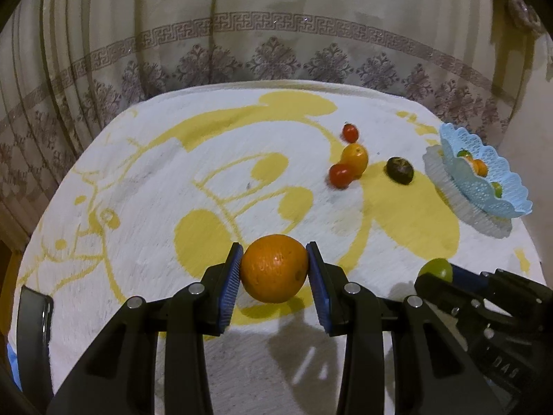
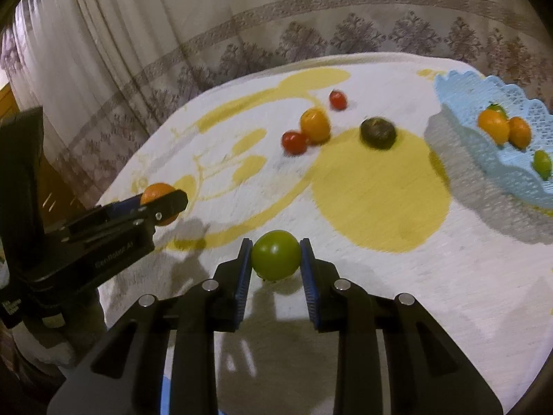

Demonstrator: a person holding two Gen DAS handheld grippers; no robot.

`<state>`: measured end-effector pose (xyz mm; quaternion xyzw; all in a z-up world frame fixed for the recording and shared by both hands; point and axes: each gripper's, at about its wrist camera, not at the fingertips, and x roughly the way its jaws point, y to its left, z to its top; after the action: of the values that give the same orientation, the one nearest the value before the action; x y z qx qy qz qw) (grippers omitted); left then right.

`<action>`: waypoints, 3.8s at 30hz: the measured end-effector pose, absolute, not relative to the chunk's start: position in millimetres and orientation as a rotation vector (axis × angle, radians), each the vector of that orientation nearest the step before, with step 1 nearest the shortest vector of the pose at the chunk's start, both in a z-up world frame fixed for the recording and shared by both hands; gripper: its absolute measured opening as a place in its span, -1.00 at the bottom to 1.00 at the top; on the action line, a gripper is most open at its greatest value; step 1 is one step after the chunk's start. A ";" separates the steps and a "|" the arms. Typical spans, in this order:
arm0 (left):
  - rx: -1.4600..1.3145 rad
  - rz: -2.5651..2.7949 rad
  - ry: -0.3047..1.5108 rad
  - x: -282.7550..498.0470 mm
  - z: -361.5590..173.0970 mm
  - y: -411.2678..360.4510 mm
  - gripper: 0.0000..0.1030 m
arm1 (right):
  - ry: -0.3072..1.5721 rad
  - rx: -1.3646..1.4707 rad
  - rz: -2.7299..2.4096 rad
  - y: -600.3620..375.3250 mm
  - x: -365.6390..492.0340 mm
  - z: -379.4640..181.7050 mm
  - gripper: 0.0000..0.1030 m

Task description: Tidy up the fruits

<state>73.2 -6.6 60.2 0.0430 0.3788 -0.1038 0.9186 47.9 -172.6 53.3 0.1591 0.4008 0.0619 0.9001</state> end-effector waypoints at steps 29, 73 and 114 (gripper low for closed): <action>0.222 -0.383 0.658 86.0 108.5 -130.4 -0.27 | 0.597 0.452 -0.166 -322.2 11.7 108.2 -0.45; 0.177 -0.477 0.869 93.2 52.4 -144.4 0.18 | 0.587 0.555 -0.271 -374.1 13.8 87.4 0.06; 0.163 -0.669 0.745 107.7 104.2 -235.4 0.29 | 0.535 0.600 -0.321 -396.5 -4.2 95.5 0.16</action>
<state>107.7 -235.4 104.2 0.0782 0.3569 -0.3204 0.8740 -4.2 -396.5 95.5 0.2909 0.2590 -0.1554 0.9078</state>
